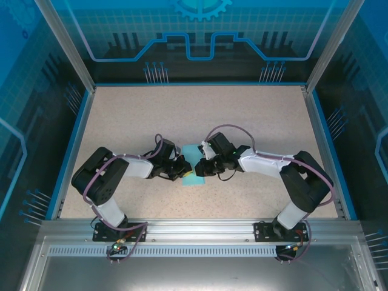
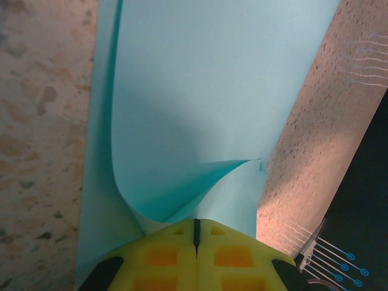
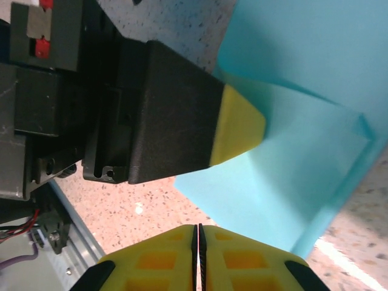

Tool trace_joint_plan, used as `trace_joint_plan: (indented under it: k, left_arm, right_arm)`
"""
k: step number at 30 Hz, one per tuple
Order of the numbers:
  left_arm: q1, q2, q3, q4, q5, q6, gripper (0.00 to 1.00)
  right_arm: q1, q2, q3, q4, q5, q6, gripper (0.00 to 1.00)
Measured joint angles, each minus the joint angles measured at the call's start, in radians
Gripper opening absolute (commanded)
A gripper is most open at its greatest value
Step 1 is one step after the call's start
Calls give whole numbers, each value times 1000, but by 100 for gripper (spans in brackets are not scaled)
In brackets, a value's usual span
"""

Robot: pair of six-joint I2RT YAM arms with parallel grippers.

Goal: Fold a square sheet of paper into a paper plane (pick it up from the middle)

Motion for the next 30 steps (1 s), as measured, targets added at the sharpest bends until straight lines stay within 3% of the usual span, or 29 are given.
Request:
trace_joint_plan:
  k: [9,30]
  left_arm:
    - [0,7,2,8,6,1,0]
    - [0,9,3,8,8,23,0]
  right_arm:
    - [2,95,0,18,-34,42,12]
    - [-19,122,-45,10,-13,39,13]
